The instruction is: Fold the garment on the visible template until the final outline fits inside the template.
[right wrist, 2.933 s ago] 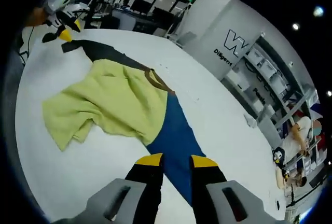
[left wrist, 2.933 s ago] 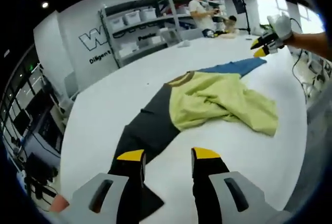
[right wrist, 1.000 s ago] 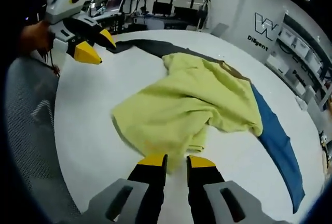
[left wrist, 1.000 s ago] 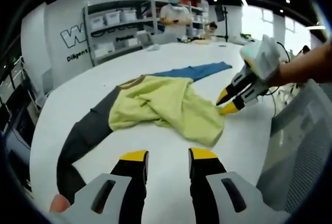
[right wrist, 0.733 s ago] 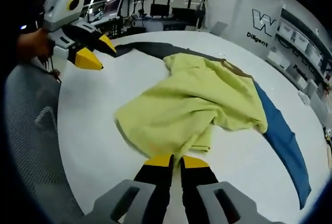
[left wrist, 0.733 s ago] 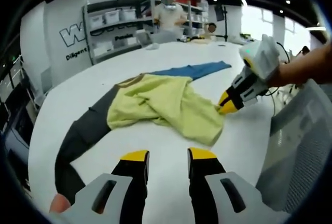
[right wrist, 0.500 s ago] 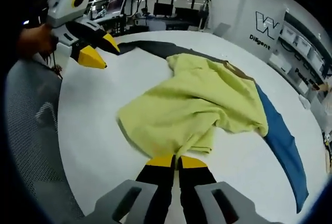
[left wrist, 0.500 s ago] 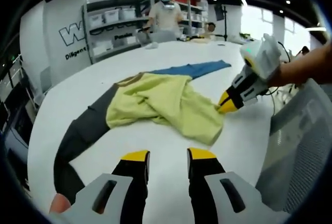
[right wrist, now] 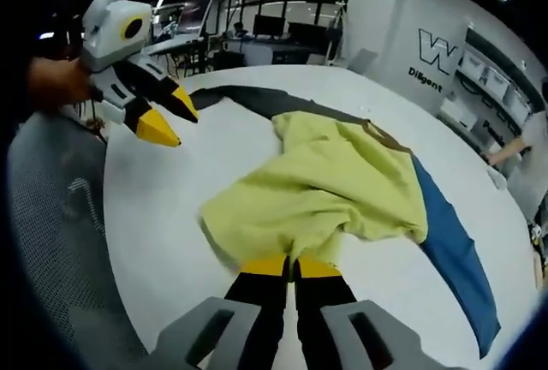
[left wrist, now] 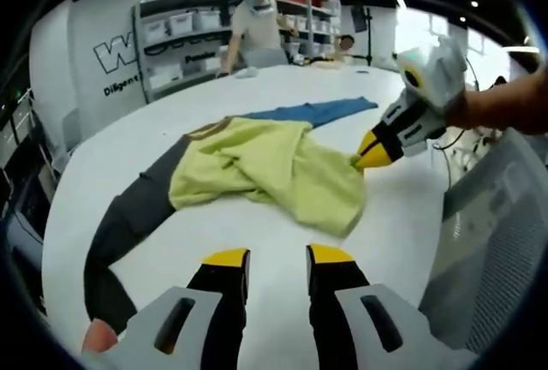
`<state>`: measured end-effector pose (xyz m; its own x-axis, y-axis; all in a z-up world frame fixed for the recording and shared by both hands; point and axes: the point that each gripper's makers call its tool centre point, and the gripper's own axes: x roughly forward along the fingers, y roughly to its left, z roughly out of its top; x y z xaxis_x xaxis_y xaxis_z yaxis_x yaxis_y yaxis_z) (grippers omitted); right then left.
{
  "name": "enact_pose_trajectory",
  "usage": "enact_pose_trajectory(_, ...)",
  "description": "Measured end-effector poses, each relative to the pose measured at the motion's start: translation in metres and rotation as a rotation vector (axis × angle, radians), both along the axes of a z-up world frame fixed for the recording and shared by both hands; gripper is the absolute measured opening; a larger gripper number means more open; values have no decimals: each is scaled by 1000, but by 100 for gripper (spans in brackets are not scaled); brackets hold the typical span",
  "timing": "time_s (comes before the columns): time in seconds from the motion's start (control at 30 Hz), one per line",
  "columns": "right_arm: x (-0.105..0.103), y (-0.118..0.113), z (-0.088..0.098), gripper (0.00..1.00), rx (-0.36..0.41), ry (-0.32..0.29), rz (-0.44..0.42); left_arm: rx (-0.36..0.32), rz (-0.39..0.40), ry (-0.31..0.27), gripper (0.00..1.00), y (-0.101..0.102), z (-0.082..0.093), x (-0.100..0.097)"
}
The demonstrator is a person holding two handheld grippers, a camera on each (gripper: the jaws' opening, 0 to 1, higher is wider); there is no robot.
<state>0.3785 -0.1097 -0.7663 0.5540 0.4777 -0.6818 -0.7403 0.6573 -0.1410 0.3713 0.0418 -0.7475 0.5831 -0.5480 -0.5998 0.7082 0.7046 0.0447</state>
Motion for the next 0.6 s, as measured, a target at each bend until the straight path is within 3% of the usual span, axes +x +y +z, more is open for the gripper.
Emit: enact_pose_trajectory(0.6,31,-9,58,0,36,-122,-26,13,-36,8,22,-8,-1,-5)
